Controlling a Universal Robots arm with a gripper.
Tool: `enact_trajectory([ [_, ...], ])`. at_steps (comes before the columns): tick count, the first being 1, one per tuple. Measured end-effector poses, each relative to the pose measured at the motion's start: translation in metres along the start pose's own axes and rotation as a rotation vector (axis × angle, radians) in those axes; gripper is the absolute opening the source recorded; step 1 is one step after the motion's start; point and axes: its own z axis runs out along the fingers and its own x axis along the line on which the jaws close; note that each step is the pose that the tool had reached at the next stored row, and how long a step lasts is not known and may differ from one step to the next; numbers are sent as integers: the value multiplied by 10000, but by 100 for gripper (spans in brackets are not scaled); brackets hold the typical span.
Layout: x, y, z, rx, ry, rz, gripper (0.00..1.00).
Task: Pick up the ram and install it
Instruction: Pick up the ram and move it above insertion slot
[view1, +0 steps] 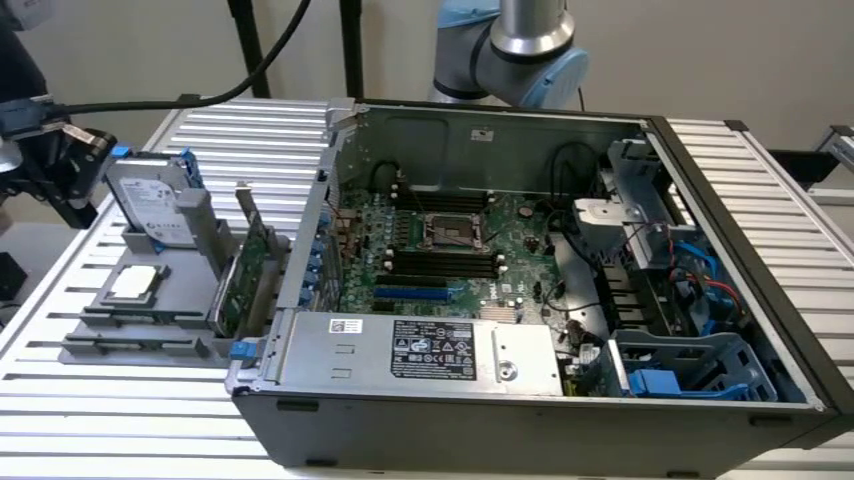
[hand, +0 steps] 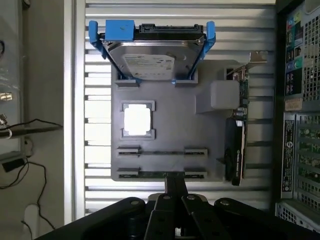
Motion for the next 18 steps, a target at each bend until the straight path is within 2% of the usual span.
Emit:
enact_trajectory([
  [18, 0, -3, 62, -33, 156, -3272, 0],
])
